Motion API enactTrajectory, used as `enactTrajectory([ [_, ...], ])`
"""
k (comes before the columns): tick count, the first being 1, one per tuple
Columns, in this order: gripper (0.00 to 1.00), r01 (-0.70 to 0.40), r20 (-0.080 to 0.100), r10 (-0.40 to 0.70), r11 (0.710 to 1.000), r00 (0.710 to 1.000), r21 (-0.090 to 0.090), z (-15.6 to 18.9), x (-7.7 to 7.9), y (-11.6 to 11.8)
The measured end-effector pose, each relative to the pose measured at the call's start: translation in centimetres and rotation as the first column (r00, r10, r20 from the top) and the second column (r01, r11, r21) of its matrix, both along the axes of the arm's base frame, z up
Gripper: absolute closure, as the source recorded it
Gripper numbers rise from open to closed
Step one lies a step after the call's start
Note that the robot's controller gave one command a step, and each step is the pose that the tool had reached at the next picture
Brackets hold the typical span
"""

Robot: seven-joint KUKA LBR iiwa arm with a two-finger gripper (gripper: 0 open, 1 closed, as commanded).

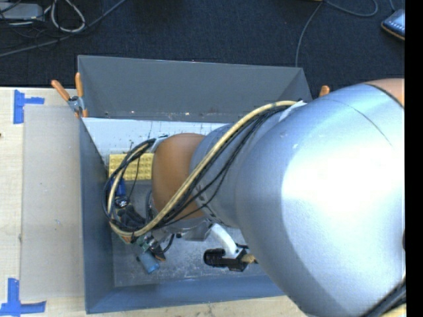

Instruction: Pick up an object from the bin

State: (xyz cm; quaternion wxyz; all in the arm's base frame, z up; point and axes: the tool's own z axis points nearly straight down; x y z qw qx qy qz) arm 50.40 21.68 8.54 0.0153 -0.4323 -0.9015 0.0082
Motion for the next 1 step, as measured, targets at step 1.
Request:
enactTrajectory([
  [1,1.0,0.0,-0.009,0.0,1.0,1.0,-0.005,2.91,-0.25,-0.15],
])
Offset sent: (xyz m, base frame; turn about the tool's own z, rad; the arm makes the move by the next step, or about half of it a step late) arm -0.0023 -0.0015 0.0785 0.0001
